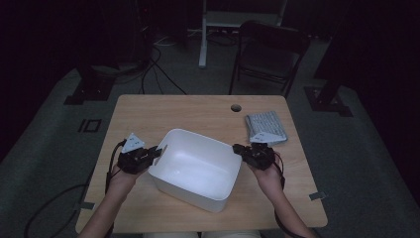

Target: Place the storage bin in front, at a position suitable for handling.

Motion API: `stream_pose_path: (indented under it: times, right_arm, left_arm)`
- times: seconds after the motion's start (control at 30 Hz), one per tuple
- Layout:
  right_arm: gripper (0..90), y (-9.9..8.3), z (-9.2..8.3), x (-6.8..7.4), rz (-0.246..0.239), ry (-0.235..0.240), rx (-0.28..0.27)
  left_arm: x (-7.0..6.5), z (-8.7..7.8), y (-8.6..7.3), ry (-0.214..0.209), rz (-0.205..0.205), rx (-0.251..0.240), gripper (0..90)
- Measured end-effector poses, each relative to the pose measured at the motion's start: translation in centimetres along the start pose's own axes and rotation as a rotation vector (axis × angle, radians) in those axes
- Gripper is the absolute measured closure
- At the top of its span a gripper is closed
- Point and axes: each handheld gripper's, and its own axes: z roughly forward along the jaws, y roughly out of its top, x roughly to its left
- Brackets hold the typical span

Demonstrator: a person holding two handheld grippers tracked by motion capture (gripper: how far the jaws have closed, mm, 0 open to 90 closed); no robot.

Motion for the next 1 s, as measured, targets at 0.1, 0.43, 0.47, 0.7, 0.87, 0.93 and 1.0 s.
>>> stream_pose_path:
  times: [0.1,0.43,0.47,0.7,0.87,0.93,1.0]
  right_arm:
    - [84.5,0.4,0.5,-0.2,-0.012,0.0,0.005]
    - [83.2,1.5,1.9,-1.0,-0.03,0.033,0.02]
    - [83.1,1.5,1.9,-1.1,-0.025,0.035,0.022]
    - [61.4,1.7,1.2,-1.0,-0.006,0.055,-0.008]
    - [52.7,1.4,-1.4,-0.3,0.019,0.028,-0.062]
    - [50.1,0.8,-2.0,0.2,0.024,0.014,-0.052]
    - [48.2,0.1,-2.6,0.7,0.033,0.024,-0.055]
  left_arm:
    - [-0.4,-0.4,-0.1,0.023,-0.004,0.015,79.4]
    - [-1.6,-1.6,-1.2,0.054,-0.084,0.004,77.9]
    - [-1.6,-1.7,-1.3,0.057,-0.084,-0.001,77.5]
    - [-0.2,-1.8,-1.1,-0.016,-0.078,-0.06,63.4]
    - [2.4,-1.3,-0.1,-0.032,-0.098,-0.114,48.0]
    - [3.3,-0.7,0.3,-0.072,-0.093,-0.137,47.8]
    - [3.8,0.0,0.7,-0.1,-0.086,-0.137,47.6]
